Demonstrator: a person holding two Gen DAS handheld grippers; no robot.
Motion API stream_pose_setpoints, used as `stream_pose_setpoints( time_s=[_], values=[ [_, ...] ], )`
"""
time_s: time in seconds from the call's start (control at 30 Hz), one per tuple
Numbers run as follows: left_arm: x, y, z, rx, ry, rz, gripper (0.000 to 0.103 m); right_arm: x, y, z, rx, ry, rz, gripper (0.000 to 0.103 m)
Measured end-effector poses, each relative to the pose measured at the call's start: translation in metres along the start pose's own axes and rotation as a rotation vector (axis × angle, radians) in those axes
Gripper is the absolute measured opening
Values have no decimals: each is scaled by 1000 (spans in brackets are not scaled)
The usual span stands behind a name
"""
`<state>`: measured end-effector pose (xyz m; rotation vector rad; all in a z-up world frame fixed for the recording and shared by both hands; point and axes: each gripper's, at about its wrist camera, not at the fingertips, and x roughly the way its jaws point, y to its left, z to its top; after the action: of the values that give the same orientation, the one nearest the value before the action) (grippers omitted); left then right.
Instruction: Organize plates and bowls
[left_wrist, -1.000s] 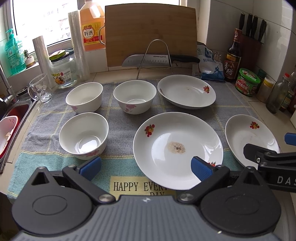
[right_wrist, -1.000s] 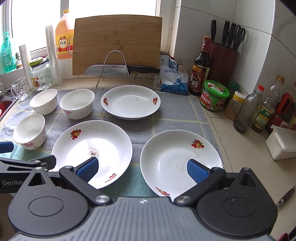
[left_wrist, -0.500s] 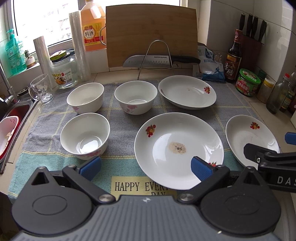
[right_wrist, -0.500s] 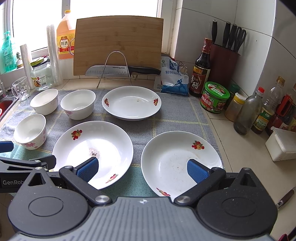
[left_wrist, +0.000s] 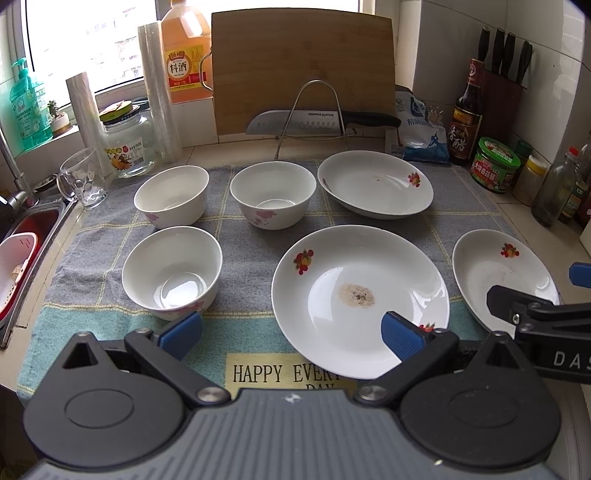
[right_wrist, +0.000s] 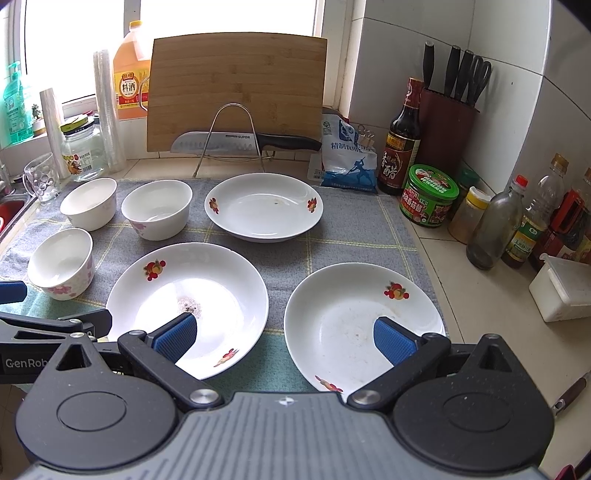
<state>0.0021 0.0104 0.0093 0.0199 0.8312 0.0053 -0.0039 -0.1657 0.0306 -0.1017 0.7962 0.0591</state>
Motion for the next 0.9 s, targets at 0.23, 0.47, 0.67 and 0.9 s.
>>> stream_pose_setpoints(
  time_s=[0.23,0.47,0.67,0.9],
  values=[
    [0,0,0,9,-6,-7,102,-2,-1,2,3,-3,-2,103],
    [-1,2,0,2,-18,-15,102,-4,-1,2,4,-10,-2,103],
    [-1,5,0,22,-25,-23,102,-6,2,1,4,-23,-5,103],
    [2,11,5,67,-33,-69,102,-8,5,3,11,-56,-13,103]
  ],
)
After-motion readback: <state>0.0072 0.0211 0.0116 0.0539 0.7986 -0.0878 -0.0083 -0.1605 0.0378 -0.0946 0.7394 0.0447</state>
